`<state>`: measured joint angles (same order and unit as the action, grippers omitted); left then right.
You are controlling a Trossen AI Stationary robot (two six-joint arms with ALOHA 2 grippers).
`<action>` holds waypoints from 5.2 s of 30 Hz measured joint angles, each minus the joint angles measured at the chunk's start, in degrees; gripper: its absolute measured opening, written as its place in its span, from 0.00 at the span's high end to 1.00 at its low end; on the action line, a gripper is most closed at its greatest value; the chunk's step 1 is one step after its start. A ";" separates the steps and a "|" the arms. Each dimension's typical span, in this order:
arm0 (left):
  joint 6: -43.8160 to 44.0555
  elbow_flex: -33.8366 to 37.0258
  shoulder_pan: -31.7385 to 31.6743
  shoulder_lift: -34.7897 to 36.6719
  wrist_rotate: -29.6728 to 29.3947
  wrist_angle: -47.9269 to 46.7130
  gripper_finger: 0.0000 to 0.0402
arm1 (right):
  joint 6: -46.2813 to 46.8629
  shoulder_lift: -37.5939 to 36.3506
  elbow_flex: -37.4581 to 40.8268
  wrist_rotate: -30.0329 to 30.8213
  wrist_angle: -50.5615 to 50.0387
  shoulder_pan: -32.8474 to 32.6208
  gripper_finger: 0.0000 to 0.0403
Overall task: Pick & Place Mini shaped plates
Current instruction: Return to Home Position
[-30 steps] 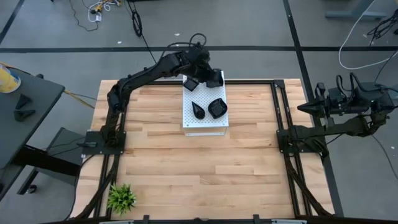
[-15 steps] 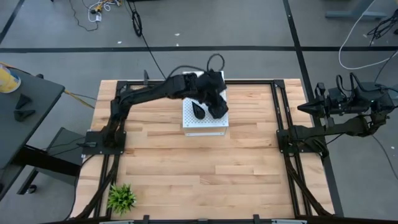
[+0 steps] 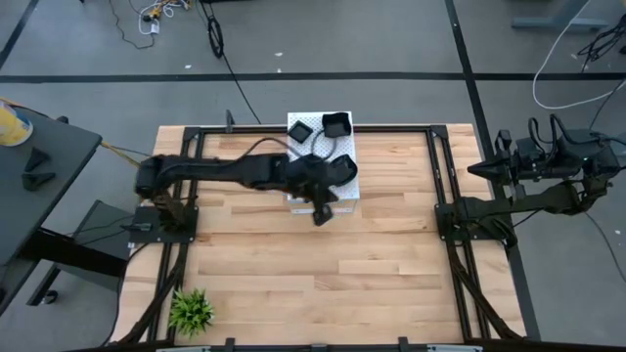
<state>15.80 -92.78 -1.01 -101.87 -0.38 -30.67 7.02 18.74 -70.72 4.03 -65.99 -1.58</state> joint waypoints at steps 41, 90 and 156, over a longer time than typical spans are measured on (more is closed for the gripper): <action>-7.47 61.94 -0.36 62.80 1.52 15.81 1.00 | 0.00 -0.02 0.00 0.01 0.01 -0.02 0.95; -19.49 91.24 2.06 101.88 7.85 30.27 1.00 | -0.01 -0.02 0.00 0.02 0.02 -0.02 0.95; -11.99 91.30 3.87 100.64 5.74 30.55 0.95 | -5.91 -0.07 3.82 0.04 9.71 -0.01 0.95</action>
<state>3.81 -1.48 2.85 -1.23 5.37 -0.12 1.11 18.68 -66.89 4.08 -56.29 -1.59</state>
